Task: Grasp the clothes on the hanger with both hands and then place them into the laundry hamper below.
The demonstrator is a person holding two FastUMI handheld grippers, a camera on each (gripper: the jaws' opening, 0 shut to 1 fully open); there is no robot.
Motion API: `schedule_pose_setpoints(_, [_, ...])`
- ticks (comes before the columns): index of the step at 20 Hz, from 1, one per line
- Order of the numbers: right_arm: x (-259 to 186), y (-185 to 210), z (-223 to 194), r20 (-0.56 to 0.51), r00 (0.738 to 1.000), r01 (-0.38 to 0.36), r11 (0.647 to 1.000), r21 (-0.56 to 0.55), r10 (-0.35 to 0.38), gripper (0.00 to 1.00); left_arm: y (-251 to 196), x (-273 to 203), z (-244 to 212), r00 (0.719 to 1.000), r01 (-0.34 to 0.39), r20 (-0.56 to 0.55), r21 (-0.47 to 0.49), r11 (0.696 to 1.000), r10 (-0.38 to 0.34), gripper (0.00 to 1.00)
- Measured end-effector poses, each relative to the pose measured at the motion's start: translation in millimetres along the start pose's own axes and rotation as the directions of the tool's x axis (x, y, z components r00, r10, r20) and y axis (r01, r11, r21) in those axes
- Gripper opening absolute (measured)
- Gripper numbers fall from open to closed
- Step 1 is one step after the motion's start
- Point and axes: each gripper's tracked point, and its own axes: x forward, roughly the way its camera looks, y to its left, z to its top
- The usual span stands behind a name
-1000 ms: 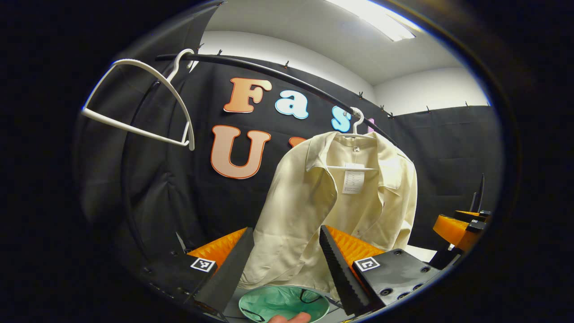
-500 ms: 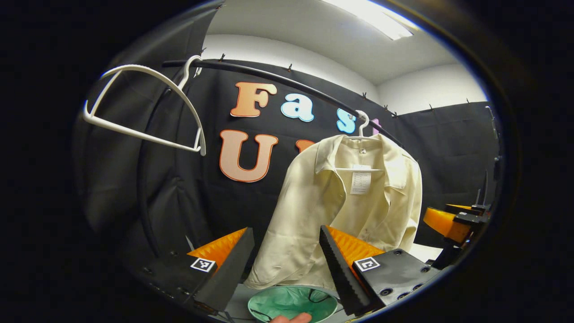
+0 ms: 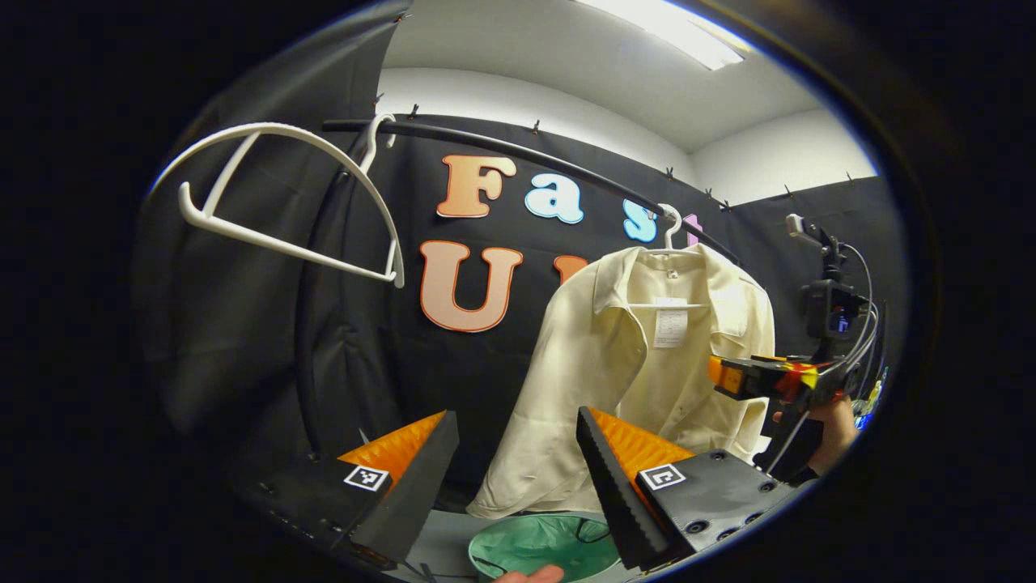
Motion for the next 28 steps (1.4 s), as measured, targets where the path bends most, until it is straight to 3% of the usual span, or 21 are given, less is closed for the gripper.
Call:
schedule_pose_setpoints(6, [61,-20,-22,-0.055,0.989,0.135,0.991,-0.019,-0.136,0.95,21,-8,-3,0.999,-0.044,-0.002,0.023,0.999,0.044,0.96])
schedule_pose_setpoints(7, [64,-27,-22,-0.051,0.988,0.147,0.989,-0.027,-0.148,0.95,24,-7,-3,0.999,-0.050,0.001,0.039,0.998,0.050,1.00])
schedule_pose_setpoints(9, [69,-34,-18,-0.046,0.990,0.135,0.991,-0.024,-0.136,0.92,23,-4,-4,0.999,-0.039,0.002,0.052,0.998,0.039,0.96])
schedule_pose_setpoints(11, [66,-43,-15,-0.046,0.993,0.107,0.994,-0.009,-0.107,0.72,11,4,-5,1.000,-0.004,0.001,0.044,0.999,0.004,0.97])
schedule_pose_setpoints(12, [62,-51,-15,-0.049,0.994,0.101,0.995,-0.004,-0.102,0.47,4,8,-5,1.000,0.016,0.002,0.034,0.999,-0.016,0.97])
schedule_pose_setpoints(13, [57,-56,-13,-0.052,0.994,0.098,0.995,-0.004,-0.099,0.35,-6,13,-4,0.999,0.042,0.005,0.019,0.999,-0.042,0.97])
schedule_pose_setpoints(14, [48,-60,-9,-0.045,0.996,0.082,0.997,-0.010,-0.083,0.12,-17,20,-3,0.997,0.072,0.011,0.007,0.997,-0.072,1.00])
schedule_pose_setpoints(16, [31,-64,-2,-0.029,0.999,0.044,0.998,-0.045,-0.046,0.02,-44,40,2,0.989,0.144,0.029,-0.002,0.990,-0.144,0.96])
schedule_pose_setpoints(18, [13,-61,8,-0.002,1.000,-0.002,0.997,-0.074,0.002,0.02,-80,58,7,0.974,0.222,0.050,-0.007,0.975,-0.221,1.00])
schedule_pose_setpoints(20, [-9,-55,19,0.019,0.998,-0.050,0.993,-0.106,0.053,0.01,-118,77,11,0.953,0.296,0.077,-0.015,0.955,-0.294,0.96])
schedule_pose_setpoints(22, [-24,-53,22,0.031,0.996,-0.075,0.989,-0.128,0.080,0.01,-145,102,10,0.942,0.325,0.099,-0.022,0.945,-0.322,1.00])
schedule_pose_setpoints(23, [-28,-53,24,0.039,0.995,-0.084,0.988,-0.129,0.090,0.01,-155,118,6,0.943,0.319,0.104,-0.018,0.948,-0.315,0.96])
schedule_pose_setpoints(24, [-32,-54,26,0.042,0.994,-0.091,0.988,-0.125,0.097,0.00,-160,134,-1,0.949,0.301,0.107,-0.008,0.954,-0.298,1.00])
schedule_pose_setpoints(28, [-37,-54,27,0.032,0.991,-0.126,0.987,-0.105,0.130,0.01,-158,192,-26,0.985,0.131,0.104,0.073,0.989,-0.139,0.96])
